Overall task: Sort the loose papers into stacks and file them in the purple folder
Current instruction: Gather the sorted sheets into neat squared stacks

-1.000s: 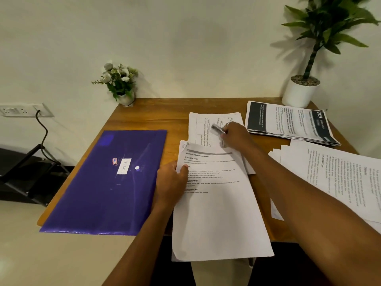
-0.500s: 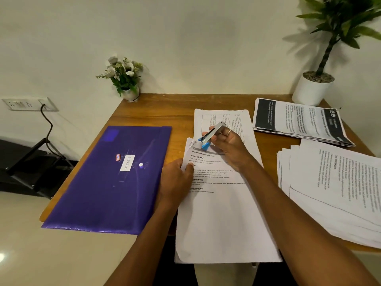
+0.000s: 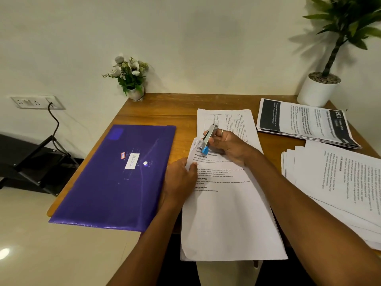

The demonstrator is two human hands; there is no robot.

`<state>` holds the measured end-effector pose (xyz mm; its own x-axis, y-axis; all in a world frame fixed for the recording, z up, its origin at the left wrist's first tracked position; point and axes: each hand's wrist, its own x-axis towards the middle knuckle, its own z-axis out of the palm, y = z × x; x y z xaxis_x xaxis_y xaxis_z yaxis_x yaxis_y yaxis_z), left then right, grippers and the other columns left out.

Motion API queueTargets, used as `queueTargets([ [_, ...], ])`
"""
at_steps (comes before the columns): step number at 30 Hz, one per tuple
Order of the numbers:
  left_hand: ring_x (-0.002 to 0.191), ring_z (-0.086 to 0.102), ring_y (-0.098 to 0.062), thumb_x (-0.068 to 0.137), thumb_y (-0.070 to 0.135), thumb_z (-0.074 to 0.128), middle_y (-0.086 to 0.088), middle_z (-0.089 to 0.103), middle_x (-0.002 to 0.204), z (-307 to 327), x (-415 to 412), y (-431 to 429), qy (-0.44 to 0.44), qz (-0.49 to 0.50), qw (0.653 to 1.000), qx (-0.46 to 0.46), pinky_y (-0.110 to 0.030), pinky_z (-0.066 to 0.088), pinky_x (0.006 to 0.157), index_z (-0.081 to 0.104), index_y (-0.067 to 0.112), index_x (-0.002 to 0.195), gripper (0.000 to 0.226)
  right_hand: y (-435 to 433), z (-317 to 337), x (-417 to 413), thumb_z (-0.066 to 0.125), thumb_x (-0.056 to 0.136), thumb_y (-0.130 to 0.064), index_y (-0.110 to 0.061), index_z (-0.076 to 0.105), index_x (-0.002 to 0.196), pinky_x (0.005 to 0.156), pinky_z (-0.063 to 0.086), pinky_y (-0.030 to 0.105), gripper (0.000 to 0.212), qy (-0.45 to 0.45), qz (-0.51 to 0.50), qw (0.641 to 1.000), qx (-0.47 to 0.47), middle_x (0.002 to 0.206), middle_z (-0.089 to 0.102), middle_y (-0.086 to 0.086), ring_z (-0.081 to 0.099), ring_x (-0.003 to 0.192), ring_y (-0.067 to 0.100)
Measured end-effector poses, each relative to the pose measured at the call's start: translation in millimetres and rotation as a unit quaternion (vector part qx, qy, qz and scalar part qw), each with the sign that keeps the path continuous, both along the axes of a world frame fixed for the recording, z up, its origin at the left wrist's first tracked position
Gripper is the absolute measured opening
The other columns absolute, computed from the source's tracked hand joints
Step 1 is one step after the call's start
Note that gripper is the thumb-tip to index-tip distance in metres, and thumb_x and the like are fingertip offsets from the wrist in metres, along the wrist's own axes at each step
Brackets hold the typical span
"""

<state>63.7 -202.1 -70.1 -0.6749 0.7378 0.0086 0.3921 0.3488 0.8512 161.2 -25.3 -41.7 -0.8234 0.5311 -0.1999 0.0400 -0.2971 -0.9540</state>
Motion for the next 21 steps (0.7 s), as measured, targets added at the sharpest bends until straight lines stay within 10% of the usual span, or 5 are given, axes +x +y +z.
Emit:
queueTargets([
  [15, 0.068, 0.069, -0.008, 0.102, 0.031, 0.059, 0.002, 0.072, 0.11, -1.5, 1.1, 0.8, 0.004, 0.002, 1.0, 0.009, -0.011, 0.05, 0.049, 0.065, 0.017, 0.109, 0.017, -10.5, -3.3, -10.2, 0.056, 0.099, -0.003, -0.016, 0.058, 0.117, 0.105, 0.052, 0.044, 0.022, 0.0, -0.019, 1.0, 0.018, 0.129, 0.064, 0.012, 0.061, 0.127, 0.028],
  [21, 0.067, 0.068, -0.007, 0.102, 0.03, 0.059, 0.0, 0.072, 0.113, -2.0, 1.6, -0.1, 0.002, 0.002, 1.0, 0.019, -0.01, 0.05, 0.049, 0.066, 0.013, 0.113, 0.021, -10.7, -5.1, -7.4, 0.063, 0.091, -0.011, -0.013, 0.061, 0.126, 0.091, 0.059, 0.029, 0.035, 0.051, -0.034, 0.998, -0.013, 0.123, 0.07, 0.008, 0.064, 0.123, 0.025],
])
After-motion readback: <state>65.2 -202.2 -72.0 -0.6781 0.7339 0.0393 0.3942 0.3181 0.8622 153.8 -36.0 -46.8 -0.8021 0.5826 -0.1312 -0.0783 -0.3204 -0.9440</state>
